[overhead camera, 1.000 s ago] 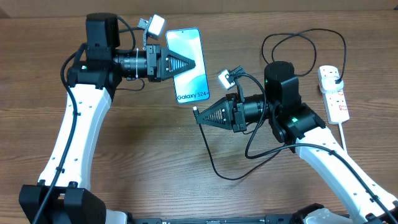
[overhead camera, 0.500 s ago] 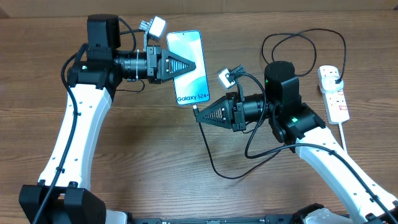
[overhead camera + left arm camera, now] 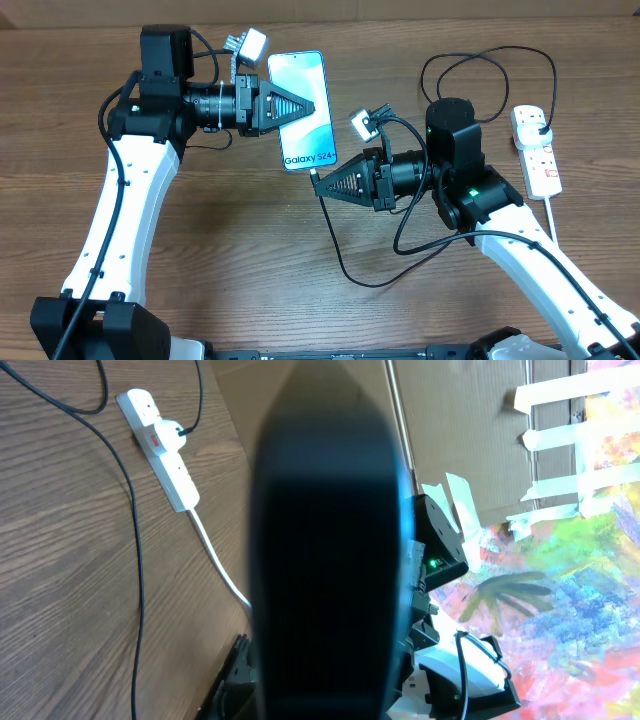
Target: Plug charger to phone and switch on socket
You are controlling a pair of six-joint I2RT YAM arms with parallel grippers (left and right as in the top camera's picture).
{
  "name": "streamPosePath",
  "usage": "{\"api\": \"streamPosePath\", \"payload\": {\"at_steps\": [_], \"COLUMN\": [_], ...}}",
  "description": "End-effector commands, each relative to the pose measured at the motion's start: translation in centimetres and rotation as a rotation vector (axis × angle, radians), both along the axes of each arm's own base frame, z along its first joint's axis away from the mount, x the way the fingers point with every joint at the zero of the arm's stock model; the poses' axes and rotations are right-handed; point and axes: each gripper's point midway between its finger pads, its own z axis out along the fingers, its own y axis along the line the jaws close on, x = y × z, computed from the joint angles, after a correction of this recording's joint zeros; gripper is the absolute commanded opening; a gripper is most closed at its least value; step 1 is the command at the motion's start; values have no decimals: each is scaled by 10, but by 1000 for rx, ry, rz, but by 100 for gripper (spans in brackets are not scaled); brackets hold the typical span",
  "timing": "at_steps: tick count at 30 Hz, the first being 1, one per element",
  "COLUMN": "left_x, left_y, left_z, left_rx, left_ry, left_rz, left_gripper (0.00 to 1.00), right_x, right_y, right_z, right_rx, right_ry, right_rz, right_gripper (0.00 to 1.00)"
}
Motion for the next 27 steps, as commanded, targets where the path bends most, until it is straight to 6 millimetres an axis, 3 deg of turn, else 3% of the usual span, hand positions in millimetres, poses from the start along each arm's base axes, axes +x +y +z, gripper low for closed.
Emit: {"api": "streamPosePath", "payload": {"at_steps": [1, 7, 27], "left_x": [-10, -10, -2], "left_y": [-3, -3, -1], "left_z": [12, 12, 6], "left_rx": [-28, -28, 7], "left_ry": [-23, -31, 79], "left_rz": [-36, -38, 24], "left_gripper": [4, 4, 4], "right_x": [5, 7, 7], "right_y": [0, 1, 0], "right_z": [6, 12, 2], "right_rx": [6, 21, -12], "right_ry": [-16, -25, 59], "right_rz": [-22, -26, -43], "right_gripper": [4, 4, 4]}}
